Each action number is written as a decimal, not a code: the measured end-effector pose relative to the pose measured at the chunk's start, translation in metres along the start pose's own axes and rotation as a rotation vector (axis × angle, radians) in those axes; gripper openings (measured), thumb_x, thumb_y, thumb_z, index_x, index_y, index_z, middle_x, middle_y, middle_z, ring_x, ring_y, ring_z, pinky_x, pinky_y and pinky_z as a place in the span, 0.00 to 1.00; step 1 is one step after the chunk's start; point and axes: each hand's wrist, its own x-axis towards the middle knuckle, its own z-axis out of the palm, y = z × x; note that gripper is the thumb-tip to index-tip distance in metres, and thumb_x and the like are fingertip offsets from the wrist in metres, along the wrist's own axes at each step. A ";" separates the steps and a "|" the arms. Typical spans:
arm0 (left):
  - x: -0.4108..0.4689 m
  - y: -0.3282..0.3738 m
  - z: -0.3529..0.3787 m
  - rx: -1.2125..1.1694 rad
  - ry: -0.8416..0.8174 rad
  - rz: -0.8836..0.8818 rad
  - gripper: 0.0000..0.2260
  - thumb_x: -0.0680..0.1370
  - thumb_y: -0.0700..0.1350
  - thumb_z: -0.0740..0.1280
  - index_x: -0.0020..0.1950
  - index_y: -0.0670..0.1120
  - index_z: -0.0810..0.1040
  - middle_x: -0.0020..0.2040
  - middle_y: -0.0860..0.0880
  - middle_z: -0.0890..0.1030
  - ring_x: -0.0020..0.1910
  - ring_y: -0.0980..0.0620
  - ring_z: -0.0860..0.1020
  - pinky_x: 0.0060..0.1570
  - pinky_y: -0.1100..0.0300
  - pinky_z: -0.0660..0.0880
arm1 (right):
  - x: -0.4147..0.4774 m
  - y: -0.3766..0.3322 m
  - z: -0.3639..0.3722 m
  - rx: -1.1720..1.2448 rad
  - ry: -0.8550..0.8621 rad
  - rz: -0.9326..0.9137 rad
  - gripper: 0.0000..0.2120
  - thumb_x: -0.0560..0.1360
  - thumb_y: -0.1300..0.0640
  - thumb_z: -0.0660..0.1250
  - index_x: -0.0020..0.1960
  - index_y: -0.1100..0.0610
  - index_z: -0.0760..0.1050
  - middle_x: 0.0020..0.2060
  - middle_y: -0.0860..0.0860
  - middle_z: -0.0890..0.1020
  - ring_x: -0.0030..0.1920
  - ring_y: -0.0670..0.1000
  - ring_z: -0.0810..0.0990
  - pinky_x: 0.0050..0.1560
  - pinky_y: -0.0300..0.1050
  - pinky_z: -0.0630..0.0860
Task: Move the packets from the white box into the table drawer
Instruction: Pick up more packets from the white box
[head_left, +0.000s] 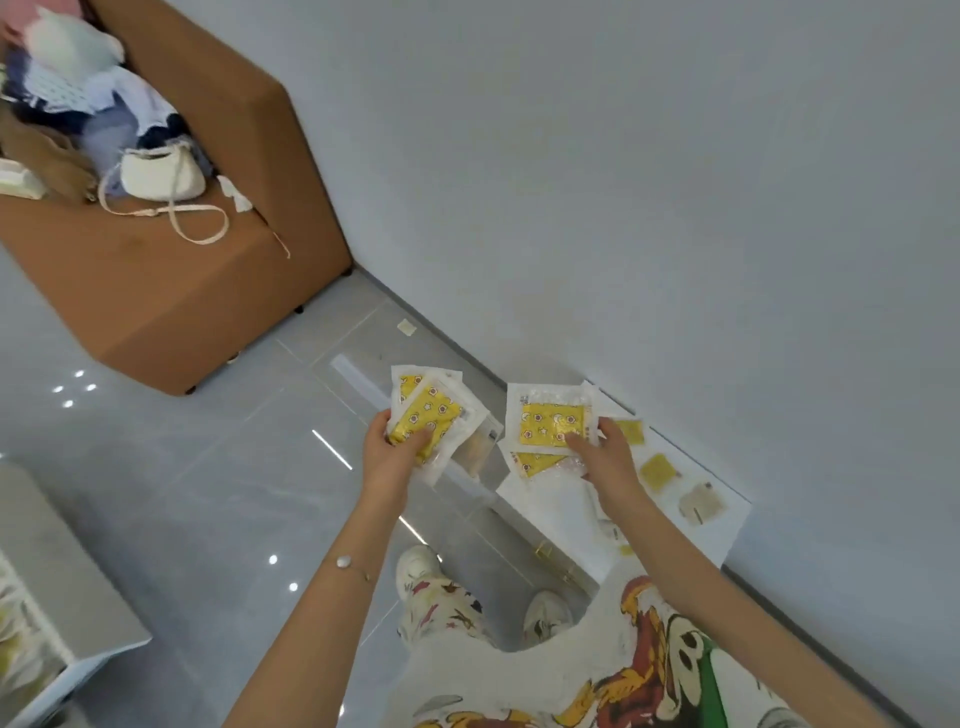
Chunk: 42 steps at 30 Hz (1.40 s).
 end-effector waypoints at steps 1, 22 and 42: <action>0.003 0.004 -0.022 -0.011 0.029 0.002 0.15 0.73 0.37 0.72 0.55 0.48 0.74 0.49 0.47 0.81 0.46 0.49 0.81 0.40 0.57 0.77 | -0.001 -0.006 0.022 -0.020 -0.036 -0.014 0.10 0.75 0.62 0.68 0.53 0.53 0.72 0.54 0.54 0.81 0.53 0.56 0.80 0.54 0.57 0.78; 0.069 0.064 -0.330 -0.454 0.696 0.017 0.17 0.73 0.37 0.72 0.57 0.49 0.71 0.53 0.47 0.79 0.49 0.50 0.79 0.48 0.53 0.78 | -0.012 -0.111 0.423 -0.354 -0.651 -0.210 0.15 0.74 0.62 0.70 0.57 0.54 0.70 0.52 0.55 0.81 0.48 0.55 0.83 0.42 0.45 0.79; 0.111 0.036 -0.495 -1.005 1.184 -0.006 0.23 0.73 0.36 0.72 0.66 0.45 0.70 0.53 0.47 0.80 0.49 0.47 0.81 0.51 0.49 0.78 | -0.016 -0.140 0.682 -0.545 -0.993 -0.190 0.15 0.74 0.63 0.69 0.59 0.56 0.70 0.48 0.52 0.82 0.45 0.52 0.82 0.46 0.50 0.79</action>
